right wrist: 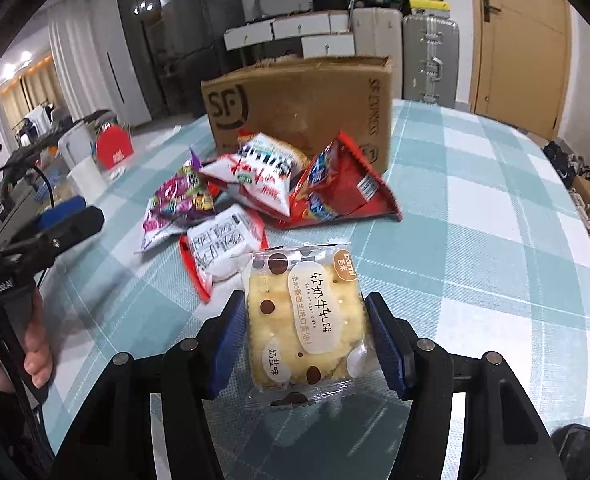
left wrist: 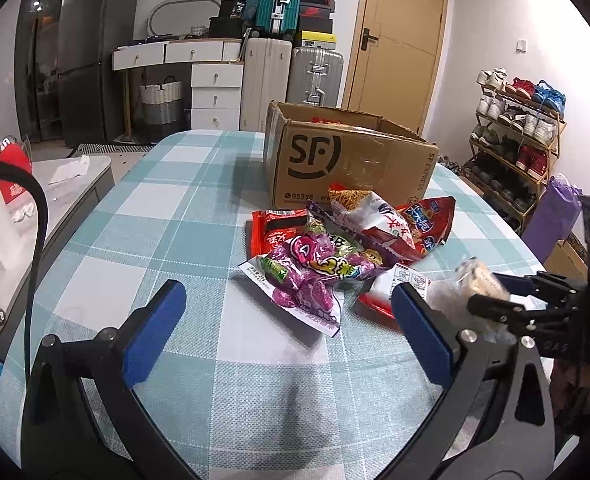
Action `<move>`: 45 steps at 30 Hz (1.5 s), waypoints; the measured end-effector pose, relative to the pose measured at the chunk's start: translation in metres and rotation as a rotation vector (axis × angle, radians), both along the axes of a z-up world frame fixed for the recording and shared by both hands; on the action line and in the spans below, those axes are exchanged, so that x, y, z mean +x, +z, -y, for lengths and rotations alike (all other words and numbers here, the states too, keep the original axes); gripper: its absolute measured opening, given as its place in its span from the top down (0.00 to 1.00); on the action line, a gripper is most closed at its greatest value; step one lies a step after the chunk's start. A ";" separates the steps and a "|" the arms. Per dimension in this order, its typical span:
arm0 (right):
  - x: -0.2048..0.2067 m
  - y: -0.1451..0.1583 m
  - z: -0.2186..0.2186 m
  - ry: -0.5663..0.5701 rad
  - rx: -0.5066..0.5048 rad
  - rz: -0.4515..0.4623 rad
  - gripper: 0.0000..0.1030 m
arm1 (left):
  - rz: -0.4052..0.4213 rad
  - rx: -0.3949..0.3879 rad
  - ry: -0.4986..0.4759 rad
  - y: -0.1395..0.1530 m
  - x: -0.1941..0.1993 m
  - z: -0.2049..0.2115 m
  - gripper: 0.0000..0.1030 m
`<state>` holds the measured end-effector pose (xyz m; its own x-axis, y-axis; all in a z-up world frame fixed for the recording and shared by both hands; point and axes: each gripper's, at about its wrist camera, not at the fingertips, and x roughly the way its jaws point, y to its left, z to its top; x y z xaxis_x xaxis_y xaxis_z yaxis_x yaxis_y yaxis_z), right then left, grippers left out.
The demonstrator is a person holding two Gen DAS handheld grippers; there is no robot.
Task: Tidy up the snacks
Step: 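Grasp the purple candy bag with the left gripper while the right gripper holds the cookie pack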
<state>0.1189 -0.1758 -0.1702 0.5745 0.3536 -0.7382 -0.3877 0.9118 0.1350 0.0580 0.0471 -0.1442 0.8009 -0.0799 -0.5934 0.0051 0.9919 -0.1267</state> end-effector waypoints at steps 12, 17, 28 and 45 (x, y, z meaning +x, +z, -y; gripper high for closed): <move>-0.008 0.012 0.018 -0.064 0.052 0.069 0.41 | -0.120 0.004 -0.077 -0.015 0.019 -0.009 0.01; -0.006 0.012 0.026 -0.080 0.101 0.055 0.41 | -0.180 0.100 -0.155 -0.019 0.038 0.002 0.01; -0.006 0.011 0.031 -0.080 0.137 0.043 0.41 | -0.231 0.172 -0.222 -0.026 0.090 0.020 0.01; 0.000 0.008 0.037 -0.093 0.168 0.016 0.41 | -0.288 -0.002 -0.275 -0.041 0.110 0.010 0.62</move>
<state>0.1189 -0.2130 -0.1625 0.6216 0.4157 -0.6639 -0.3059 0.9091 0.2829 0.1681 0.0376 -0.1856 0.5500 -0.2698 -0.7904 0.2342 0.9582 -0.1641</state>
